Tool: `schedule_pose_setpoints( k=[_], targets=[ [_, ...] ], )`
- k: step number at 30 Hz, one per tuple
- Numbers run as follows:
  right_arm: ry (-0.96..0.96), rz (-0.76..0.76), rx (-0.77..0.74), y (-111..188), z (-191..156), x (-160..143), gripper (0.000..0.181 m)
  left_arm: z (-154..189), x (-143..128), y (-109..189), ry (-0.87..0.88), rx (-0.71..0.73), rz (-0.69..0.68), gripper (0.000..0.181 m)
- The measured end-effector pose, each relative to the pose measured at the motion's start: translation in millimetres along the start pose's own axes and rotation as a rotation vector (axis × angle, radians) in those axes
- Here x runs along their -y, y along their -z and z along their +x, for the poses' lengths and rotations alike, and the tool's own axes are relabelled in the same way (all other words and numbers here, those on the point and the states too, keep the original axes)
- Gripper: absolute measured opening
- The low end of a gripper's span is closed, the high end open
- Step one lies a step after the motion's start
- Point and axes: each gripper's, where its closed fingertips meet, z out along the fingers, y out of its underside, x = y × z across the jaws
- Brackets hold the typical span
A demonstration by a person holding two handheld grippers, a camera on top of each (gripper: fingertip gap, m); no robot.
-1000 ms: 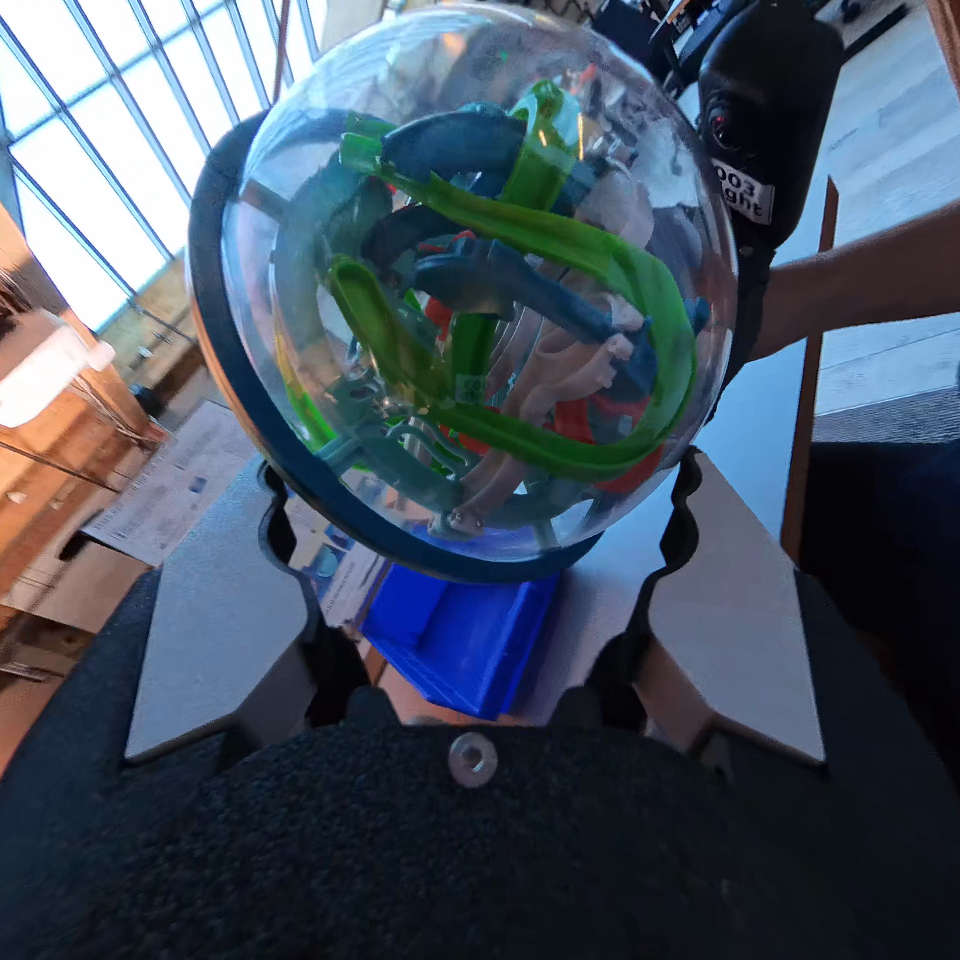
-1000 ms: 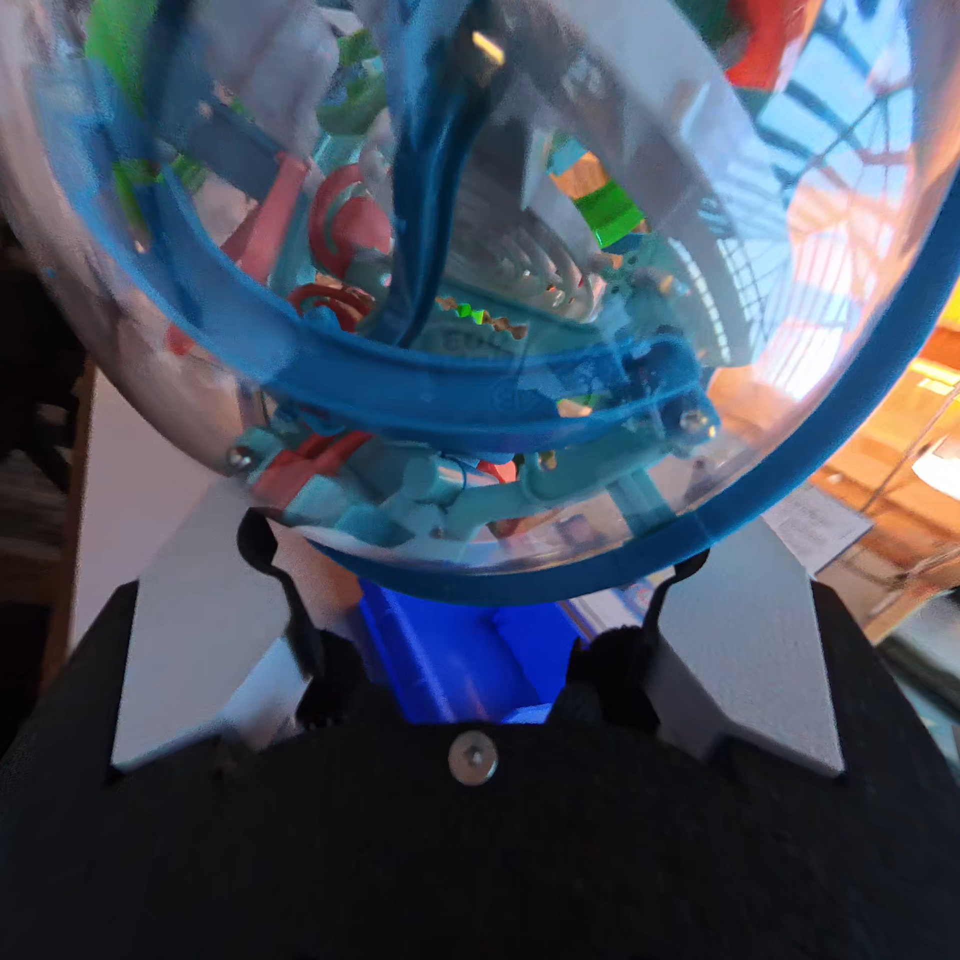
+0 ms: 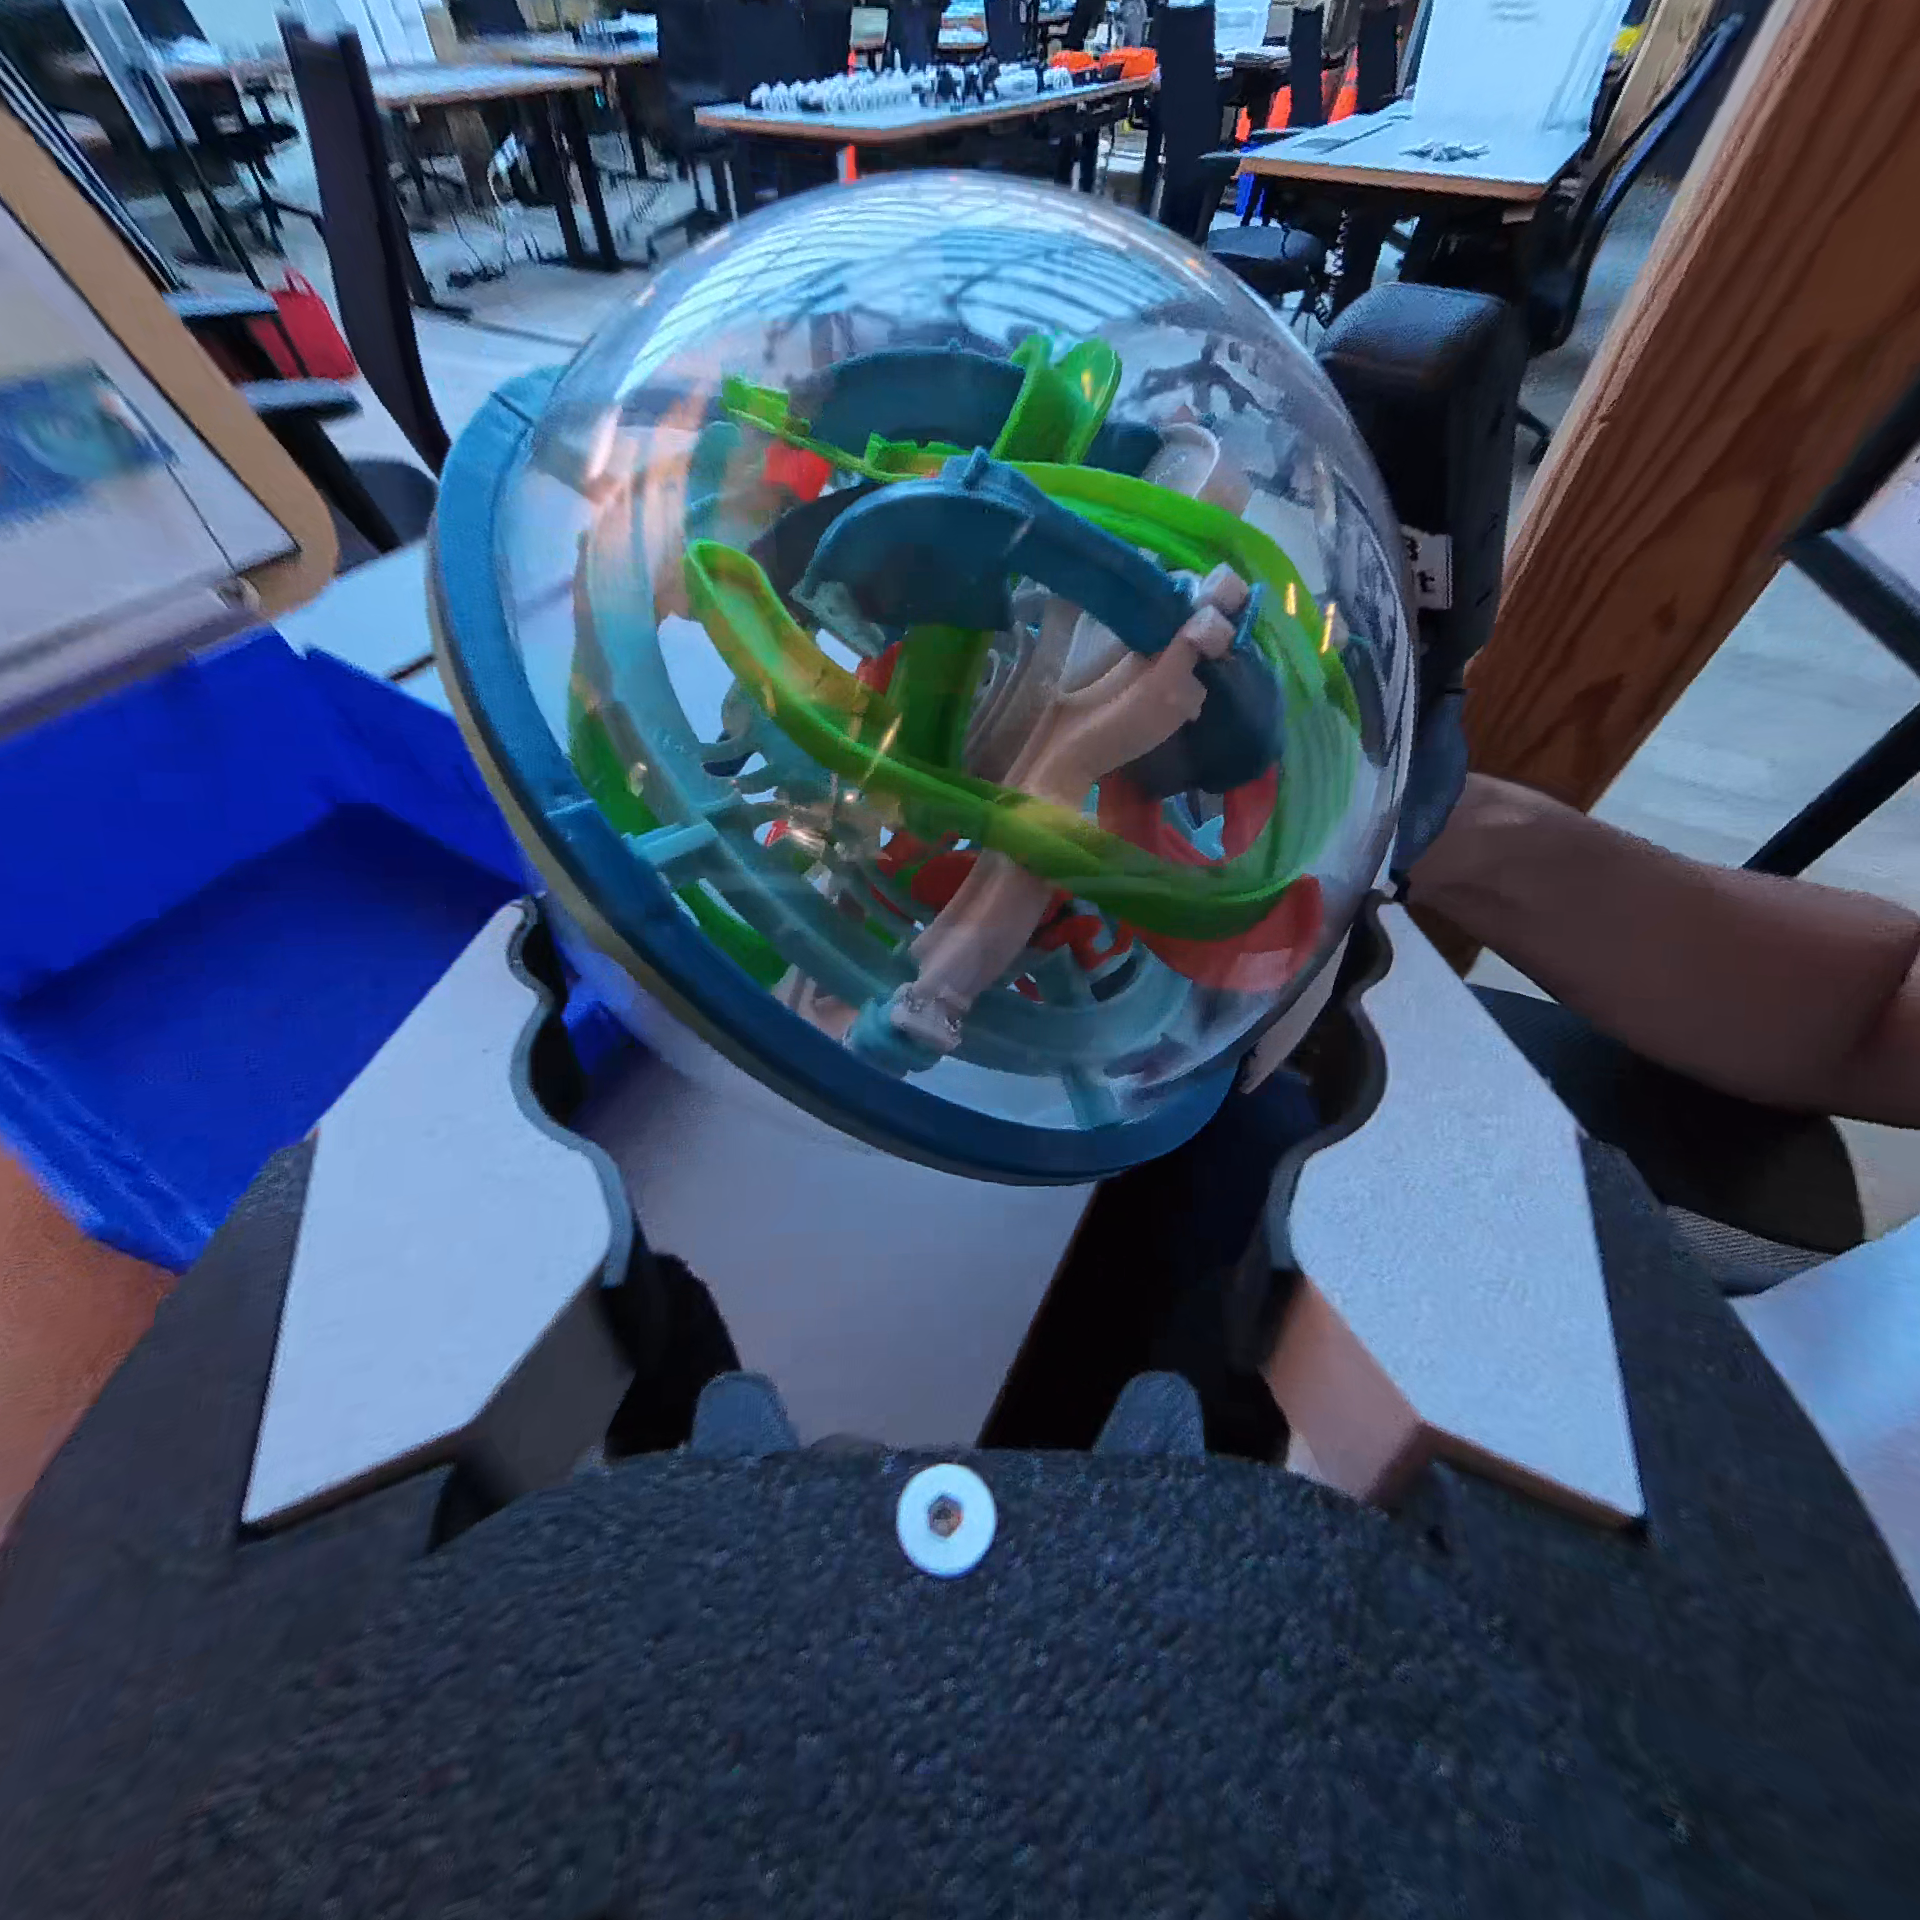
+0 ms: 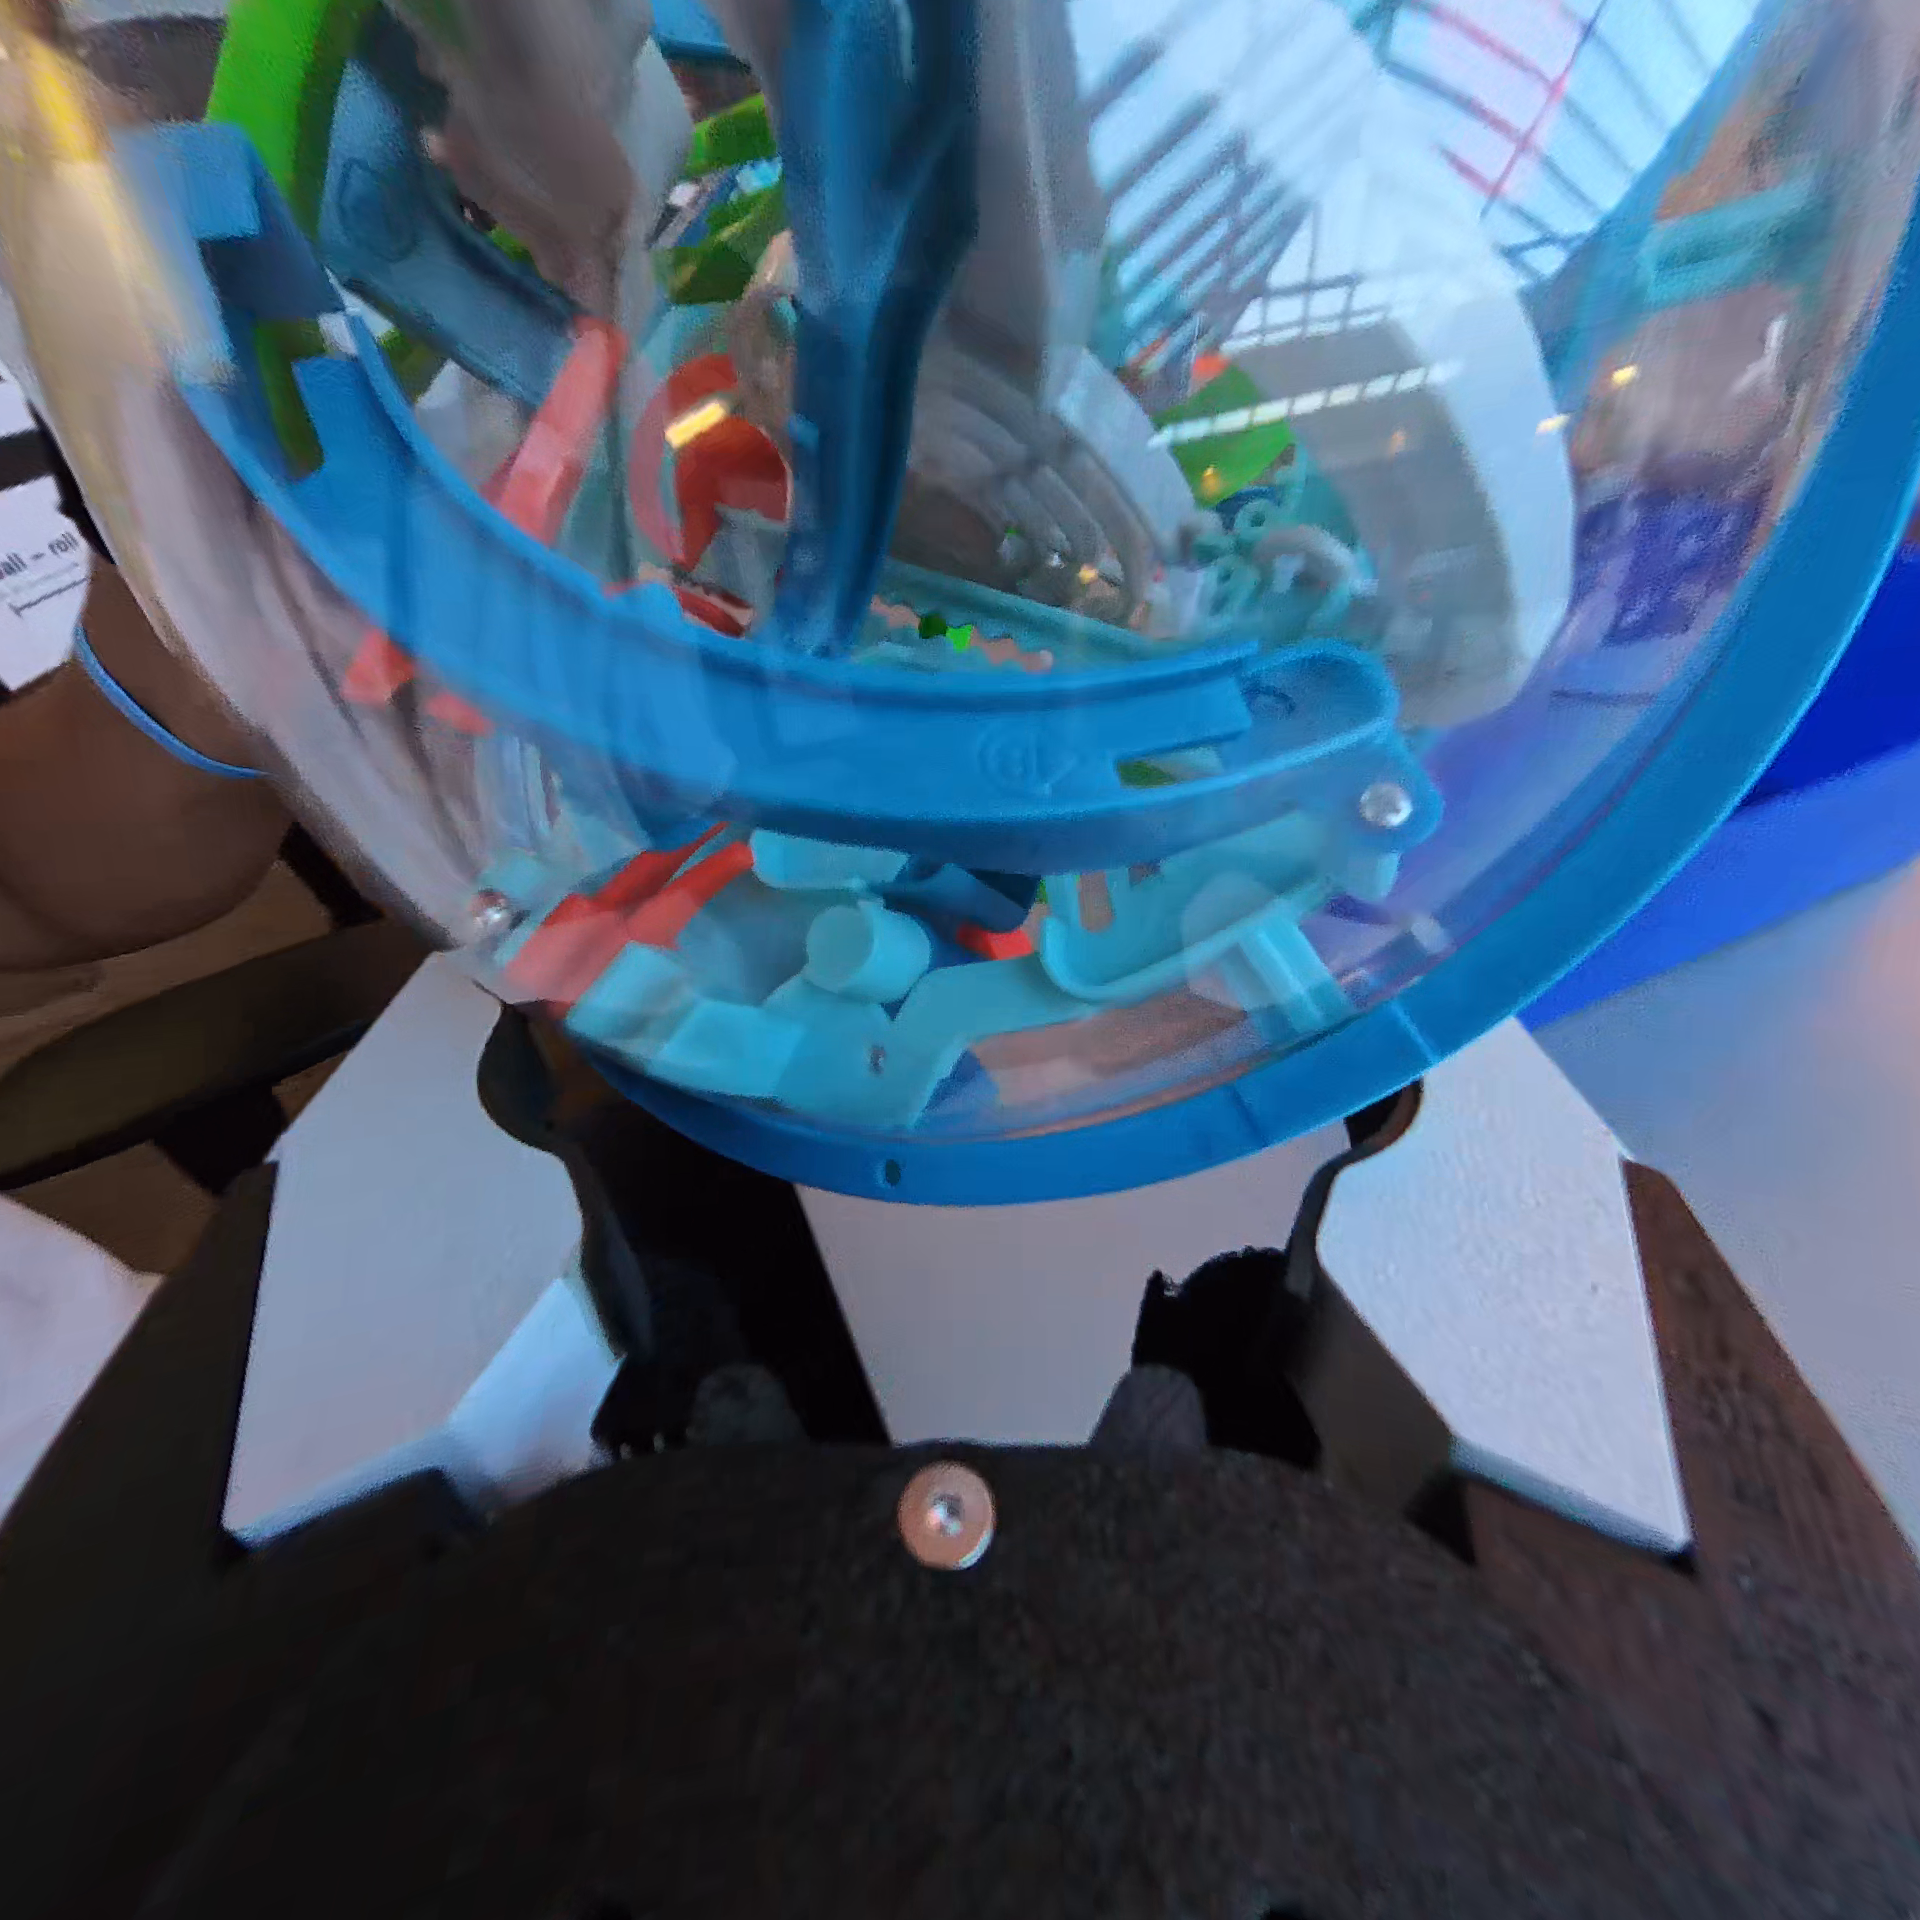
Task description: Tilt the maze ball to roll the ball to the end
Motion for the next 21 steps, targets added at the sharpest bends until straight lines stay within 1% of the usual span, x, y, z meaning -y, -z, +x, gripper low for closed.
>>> schedule_pose_setpoints(
  k=[4,9,14,21],
  targets=[
    [-0.097,-0.092,0.011,-6,5,-28,0.154,-11,-29,-13,0.15,-0.048,-0.027,0.143],
    [-0.114,-0.208,-0.003,-6,11,-50,0.154,-18,-57,-22,0.272,-0.112,-0.049,0.143],
    [-0.121,-0.246,-0.008,-9,14,-58,0.154,-23,-73,-25,0.342,-0.155,-0.069,0.142],
    [-0.23,-0.275,0.014,-14,15,-70,0.154,-30,-83,-31,0.436,-0.171,-0.092,0.142]
  ],
)
